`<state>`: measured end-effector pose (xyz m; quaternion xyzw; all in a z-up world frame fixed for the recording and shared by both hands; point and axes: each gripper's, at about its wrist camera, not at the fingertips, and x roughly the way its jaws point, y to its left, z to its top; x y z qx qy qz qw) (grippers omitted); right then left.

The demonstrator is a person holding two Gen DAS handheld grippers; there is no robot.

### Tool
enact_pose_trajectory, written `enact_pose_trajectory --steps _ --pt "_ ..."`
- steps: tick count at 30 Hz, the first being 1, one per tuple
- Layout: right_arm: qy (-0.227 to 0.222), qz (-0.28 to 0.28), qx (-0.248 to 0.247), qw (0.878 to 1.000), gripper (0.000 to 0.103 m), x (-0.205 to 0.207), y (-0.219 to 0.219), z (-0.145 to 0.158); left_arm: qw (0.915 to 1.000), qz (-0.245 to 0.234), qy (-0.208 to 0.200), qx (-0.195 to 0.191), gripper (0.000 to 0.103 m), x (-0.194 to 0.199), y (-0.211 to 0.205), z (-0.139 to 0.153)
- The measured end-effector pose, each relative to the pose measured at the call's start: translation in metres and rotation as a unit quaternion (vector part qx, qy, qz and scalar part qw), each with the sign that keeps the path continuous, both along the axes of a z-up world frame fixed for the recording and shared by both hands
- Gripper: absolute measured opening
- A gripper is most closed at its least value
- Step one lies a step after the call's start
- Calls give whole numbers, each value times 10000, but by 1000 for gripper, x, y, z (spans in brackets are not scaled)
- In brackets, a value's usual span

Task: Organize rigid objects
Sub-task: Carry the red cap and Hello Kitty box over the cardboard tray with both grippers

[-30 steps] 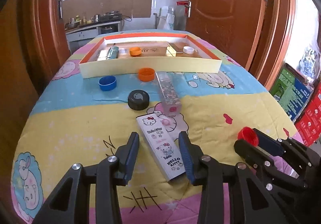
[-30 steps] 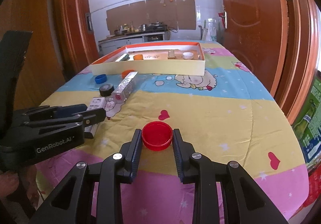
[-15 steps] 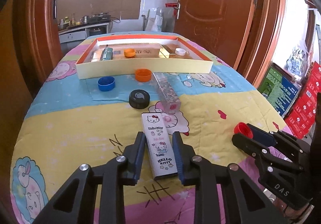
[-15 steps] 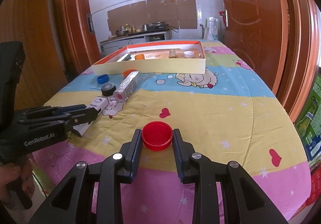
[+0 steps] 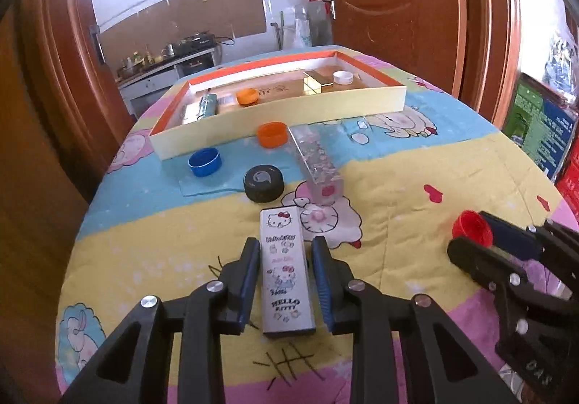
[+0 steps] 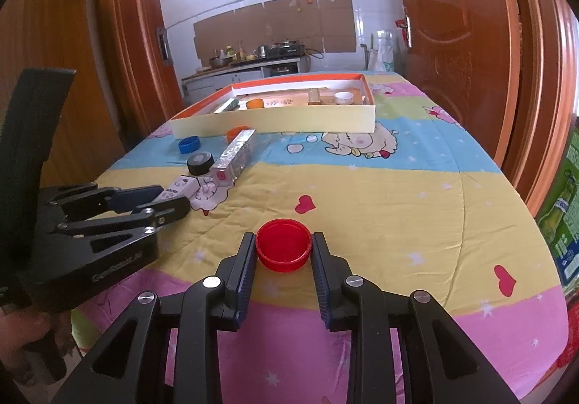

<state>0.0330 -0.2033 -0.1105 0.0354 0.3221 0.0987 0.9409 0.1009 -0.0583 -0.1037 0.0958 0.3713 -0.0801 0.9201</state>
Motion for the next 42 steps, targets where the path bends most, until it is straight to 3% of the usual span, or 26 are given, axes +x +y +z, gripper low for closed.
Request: enact_pose_trajectory --steps 10,21,33,42 --pt "-55 9 39 10000 30 0 -1 1 9967 -163 -119 -788 26 -3 22 1" --pt "-303 48 12 9995 30 2 0 28 9913 -299 -414 -1209 26 -12 39 37" --pt "-700 143 -276 9971 30 21 6 70 9877 -272 -783 -1327 26 -6 53 76" --pt "-991 270 -431 9938 30 54 9 112 9834 -316 -1091 -1418 26 26 61 117"
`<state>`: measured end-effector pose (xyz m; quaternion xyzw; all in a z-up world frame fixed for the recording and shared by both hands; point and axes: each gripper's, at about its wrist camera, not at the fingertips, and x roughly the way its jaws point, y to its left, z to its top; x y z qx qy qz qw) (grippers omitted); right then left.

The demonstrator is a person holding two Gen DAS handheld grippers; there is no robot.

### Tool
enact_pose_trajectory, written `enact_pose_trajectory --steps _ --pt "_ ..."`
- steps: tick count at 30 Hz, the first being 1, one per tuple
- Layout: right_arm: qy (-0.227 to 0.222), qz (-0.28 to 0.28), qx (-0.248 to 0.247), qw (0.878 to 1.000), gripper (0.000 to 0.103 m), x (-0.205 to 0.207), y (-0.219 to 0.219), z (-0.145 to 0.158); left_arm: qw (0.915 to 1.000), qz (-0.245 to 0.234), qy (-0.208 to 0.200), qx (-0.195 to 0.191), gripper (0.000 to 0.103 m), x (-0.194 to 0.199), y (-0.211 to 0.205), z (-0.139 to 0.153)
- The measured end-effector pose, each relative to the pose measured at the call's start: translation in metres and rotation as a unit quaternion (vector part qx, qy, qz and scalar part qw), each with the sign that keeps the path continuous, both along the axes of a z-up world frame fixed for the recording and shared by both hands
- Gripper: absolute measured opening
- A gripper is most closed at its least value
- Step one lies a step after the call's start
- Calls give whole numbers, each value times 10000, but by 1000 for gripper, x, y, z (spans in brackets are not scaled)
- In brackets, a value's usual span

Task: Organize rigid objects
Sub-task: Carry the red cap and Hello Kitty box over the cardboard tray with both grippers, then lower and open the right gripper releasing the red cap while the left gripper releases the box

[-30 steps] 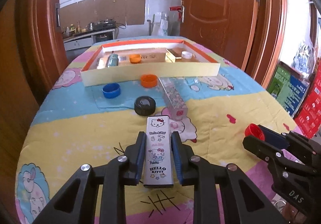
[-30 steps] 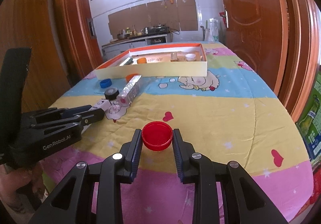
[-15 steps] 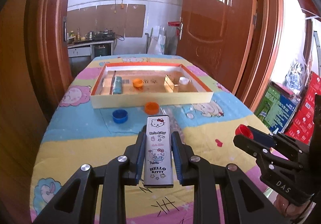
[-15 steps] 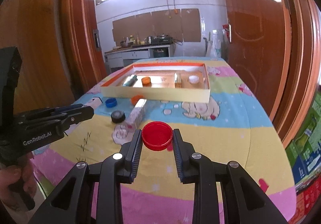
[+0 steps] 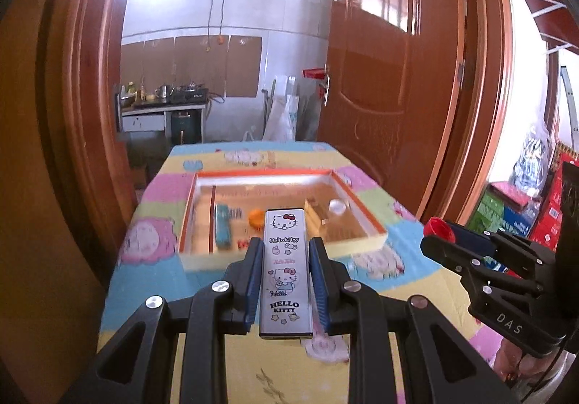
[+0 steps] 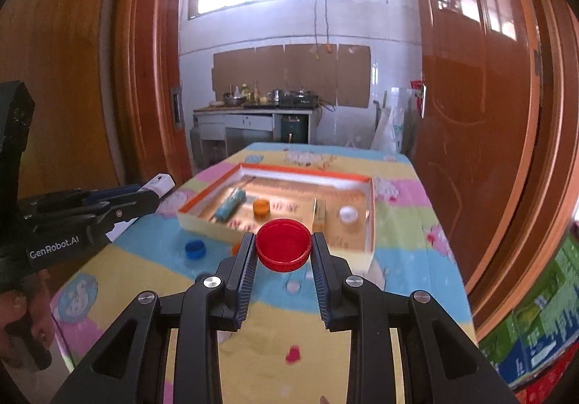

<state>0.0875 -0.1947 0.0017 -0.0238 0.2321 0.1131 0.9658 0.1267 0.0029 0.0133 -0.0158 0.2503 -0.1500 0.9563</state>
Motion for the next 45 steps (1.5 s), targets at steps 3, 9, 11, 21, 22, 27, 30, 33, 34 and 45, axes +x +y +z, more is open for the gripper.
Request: enact_pose_trajectory --steps 3,9,11,21,22,27,30,33,34,45 --pt "-81 18 -26 10000 30 15 -1 13 10000 12 -80 2 26 17 1 13" --pt "-123 57 3 9999 30 54 -5 36 9999 37 -95 28 26 64 -1 32" --pt "-136 72 2 9999 30 70 -5 43 9998 100 -141 111 26 81 -4 36" --pt "98 120 -7 9999 30 155 -2 52 9997 202 39 166 26 150 -9 32" --pt "136 118 0 9998 30 162 -2 53 9996 209 73 160 26 156 -10 31" --pt "284 119 18 9995 30 195 -5 53 9994 245 218 144 26 188 -10 24" --pt "361 116 -54 9993 30 214 -6 50 9988 264 396 130 26 209 -8 18" --pt "505 120 -45 9986 30 235 -9 45 9980 295 540 164 26 228 -7 12" --pt "550 116 -25 9984 30 241 -10 43 9977 303 578 177 26 233 -6 11" --pt "1119 36 103 9937 30 315 -16 4 9919 291 1222 193 26 281 -6 -30"
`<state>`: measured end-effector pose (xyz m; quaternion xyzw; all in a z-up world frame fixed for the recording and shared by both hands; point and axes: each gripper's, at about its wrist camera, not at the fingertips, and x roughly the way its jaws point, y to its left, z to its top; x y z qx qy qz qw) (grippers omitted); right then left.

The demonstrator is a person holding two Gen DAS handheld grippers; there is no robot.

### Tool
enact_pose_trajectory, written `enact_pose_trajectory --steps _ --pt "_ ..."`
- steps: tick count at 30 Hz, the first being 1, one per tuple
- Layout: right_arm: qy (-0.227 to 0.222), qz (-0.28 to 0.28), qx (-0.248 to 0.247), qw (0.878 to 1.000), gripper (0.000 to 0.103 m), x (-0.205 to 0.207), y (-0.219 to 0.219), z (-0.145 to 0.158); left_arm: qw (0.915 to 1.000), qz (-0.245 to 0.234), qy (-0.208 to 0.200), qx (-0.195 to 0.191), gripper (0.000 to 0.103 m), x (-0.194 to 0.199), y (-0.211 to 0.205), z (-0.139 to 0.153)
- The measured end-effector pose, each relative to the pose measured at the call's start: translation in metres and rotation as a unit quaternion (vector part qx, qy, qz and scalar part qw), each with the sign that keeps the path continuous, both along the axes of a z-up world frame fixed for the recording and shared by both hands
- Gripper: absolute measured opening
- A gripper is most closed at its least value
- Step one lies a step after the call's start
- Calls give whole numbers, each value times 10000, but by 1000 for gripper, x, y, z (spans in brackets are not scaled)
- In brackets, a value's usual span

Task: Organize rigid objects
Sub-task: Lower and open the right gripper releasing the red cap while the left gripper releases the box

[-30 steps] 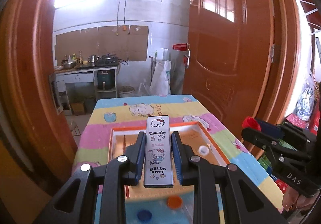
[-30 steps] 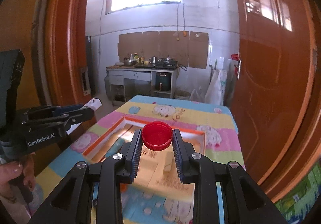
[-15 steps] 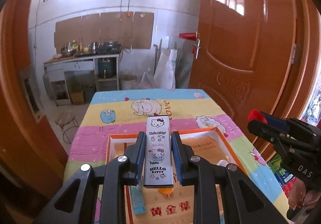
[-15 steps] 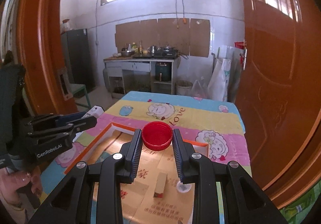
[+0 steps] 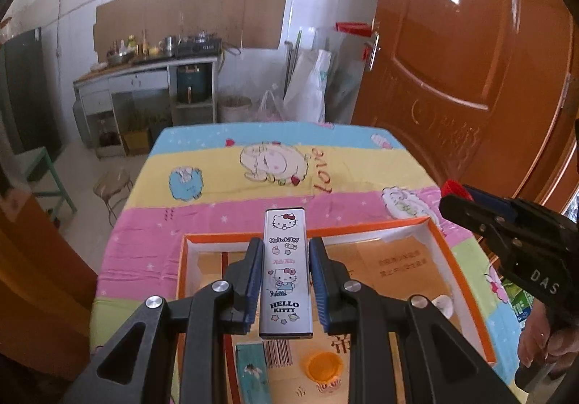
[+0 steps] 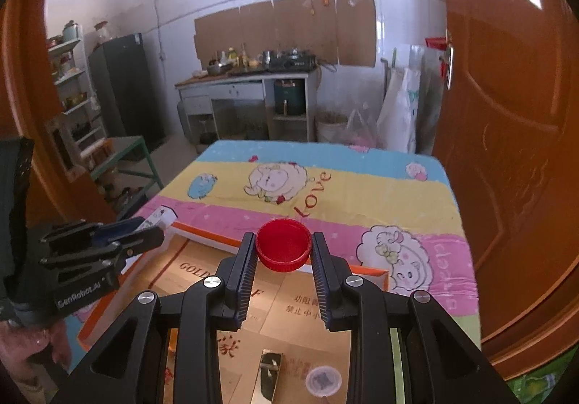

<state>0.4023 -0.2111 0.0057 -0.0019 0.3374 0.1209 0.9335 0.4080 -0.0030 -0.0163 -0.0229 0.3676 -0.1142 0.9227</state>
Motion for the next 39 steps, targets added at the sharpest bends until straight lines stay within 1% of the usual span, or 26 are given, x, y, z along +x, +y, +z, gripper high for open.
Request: enact_pose_trajectory --steps 3,7,16,18,21,25,39 --pt "150 -33 59 9999 30 14 0 -13 9998 -30 181 -42 26 11 -1 -12" --pt "322 -39 80 9994 30 27 3 -30 9993 -37 353 89 26 22 -4 -26" --pt "725 -79 15 9973 30 40 4 -66 9970 -41 713 288 26 38 -11 -58" --pt "827 -116 84 9965 30 44 1 -71 9965 -72 811 203 26 41 -11 -60" --pt "860 -151 100 9961 30 44 -2 -71 9954 -54 905 324 26 44 -14 -63" --pt "1046 -170 136 9943 30 45 -5 -75 9925 -93 1173 320 26 49 -15 -71" --pt "1624 -164 -140 9865 30 53 -1 -94 9912 -159 1248 419 26 50 -19 -73"
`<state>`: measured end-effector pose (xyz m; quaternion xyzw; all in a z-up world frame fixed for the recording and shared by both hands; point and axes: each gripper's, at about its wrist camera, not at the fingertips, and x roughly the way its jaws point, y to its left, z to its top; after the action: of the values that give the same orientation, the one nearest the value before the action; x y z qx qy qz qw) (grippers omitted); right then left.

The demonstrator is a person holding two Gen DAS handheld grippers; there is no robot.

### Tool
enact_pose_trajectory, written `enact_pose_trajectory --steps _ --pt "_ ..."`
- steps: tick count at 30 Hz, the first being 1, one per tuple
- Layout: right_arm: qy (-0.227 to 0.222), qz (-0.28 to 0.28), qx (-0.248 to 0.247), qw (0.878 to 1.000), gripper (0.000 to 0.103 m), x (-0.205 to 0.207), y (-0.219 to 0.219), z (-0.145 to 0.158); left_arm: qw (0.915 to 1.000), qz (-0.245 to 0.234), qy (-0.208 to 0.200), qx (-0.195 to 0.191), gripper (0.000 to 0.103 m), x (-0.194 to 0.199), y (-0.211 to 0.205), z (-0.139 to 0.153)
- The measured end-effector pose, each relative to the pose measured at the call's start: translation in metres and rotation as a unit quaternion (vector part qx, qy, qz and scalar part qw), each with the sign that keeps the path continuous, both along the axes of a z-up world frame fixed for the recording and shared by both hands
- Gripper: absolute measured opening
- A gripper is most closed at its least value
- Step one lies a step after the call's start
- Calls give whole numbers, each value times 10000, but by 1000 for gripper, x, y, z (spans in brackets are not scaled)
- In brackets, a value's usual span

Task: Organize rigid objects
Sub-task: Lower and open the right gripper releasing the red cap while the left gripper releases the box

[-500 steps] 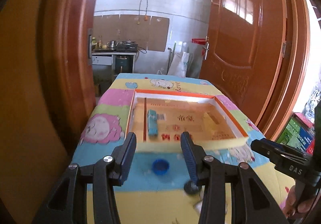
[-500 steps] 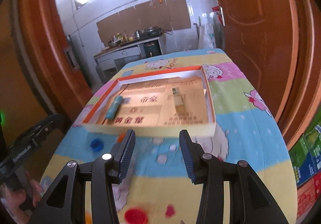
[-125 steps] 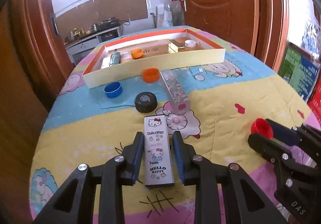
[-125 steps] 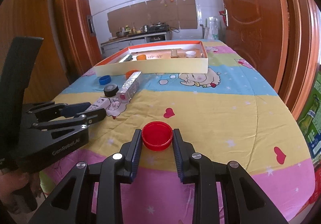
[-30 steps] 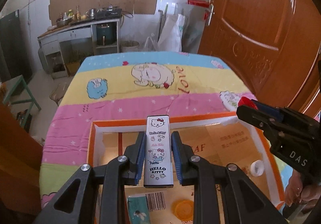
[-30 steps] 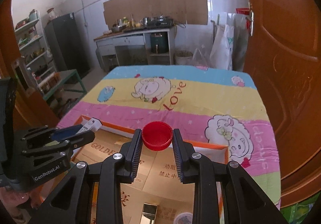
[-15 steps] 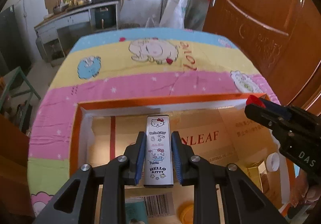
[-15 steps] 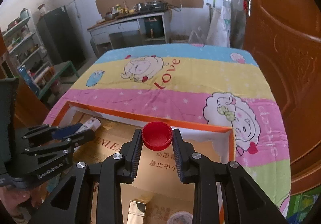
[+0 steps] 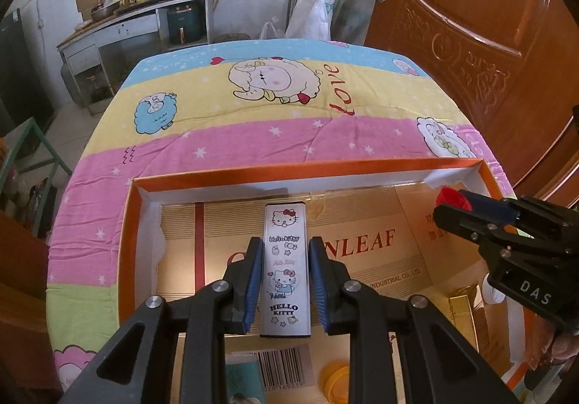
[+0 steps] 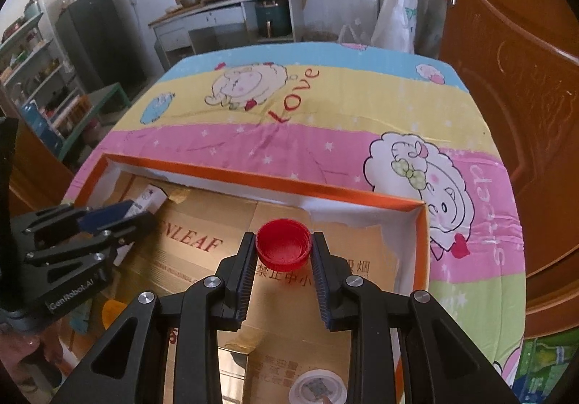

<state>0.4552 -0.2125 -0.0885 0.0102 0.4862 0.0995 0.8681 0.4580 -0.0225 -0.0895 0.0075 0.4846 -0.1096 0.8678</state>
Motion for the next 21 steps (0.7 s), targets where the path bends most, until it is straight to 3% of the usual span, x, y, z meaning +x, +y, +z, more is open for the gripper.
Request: enact_pose_trajectory --steps 10,18,19,21 --pt "156 19 -75 9998 30 3 0 -6 10000 -24 7 47 26 -1 0 0" --pt "169 111 -489 9986 31 3 8 -8 10000 -19 9 -68 27 0 1 0" --pt "165 127 -521 9984 32 4 9 -8 9999 -12 11 -109 27 0 2 0" --pt "151 127 -533 9984 47 3 9 -8 9998 6 13 -204 27 -1 5 1"
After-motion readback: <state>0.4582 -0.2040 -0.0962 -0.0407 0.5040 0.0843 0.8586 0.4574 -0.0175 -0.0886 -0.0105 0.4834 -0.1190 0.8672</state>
